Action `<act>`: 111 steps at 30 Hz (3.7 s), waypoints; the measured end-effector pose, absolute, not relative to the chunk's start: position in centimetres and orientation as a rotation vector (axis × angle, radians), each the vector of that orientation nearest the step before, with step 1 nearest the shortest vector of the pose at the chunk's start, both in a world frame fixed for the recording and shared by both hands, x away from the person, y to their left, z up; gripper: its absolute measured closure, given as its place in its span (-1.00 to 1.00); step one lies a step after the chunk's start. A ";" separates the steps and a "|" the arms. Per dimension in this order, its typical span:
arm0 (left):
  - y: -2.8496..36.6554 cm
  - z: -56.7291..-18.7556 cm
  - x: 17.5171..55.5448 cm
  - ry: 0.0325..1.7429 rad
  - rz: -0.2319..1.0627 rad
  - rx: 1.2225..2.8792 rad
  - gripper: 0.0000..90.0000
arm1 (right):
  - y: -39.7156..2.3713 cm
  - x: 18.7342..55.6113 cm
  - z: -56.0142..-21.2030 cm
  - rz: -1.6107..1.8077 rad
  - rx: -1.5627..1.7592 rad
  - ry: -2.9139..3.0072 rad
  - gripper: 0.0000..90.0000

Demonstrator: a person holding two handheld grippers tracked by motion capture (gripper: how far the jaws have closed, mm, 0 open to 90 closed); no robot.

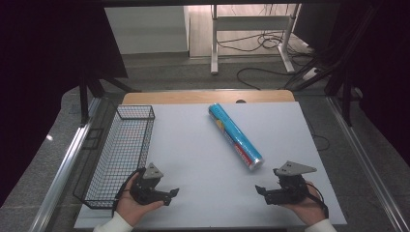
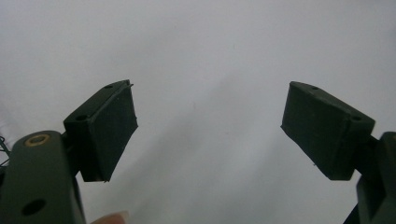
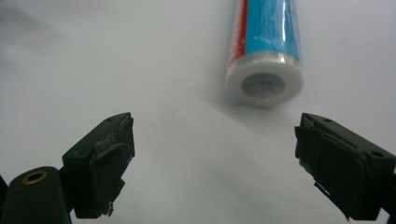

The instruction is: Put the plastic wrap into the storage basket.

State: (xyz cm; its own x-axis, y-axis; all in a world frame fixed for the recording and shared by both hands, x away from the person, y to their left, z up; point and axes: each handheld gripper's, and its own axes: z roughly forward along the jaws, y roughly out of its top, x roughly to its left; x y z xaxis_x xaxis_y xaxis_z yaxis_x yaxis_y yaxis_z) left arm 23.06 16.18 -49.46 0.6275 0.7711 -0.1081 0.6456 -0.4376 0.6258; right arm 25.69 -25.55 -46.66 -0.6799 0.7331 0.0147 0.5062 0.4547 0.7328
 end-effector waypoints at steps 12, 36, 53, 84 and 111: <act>16.0 -49.4 23.0 1.091 0.252 2.217 -0.60 | -24.0 28.1 -43.4 1.056 1.064 2.390 -0.70; 16.2 -49.3 23.0 1.093 0.259 2.209 -0.60 | -18.0 38.5 -42.3 0.901 1.141 2.505 -0.61; 16.4 -49.4 23.0 1.088 0.253 2.211 -0.60 | -15.7 44.2 -46.1 0.681 1.255 2.562 -0.62; 16.7 -49.4 23.0 1.097 0.260 2.200 -0.60 | -14.2 46.9 -50.0 0.480 1.371 2.640 -0.31; 16.9 -49.2 23.0 1.101 0.266 2.193 -0.60 | -15.9 45.7 -48.2 0.807 1.583 2.656 -0.29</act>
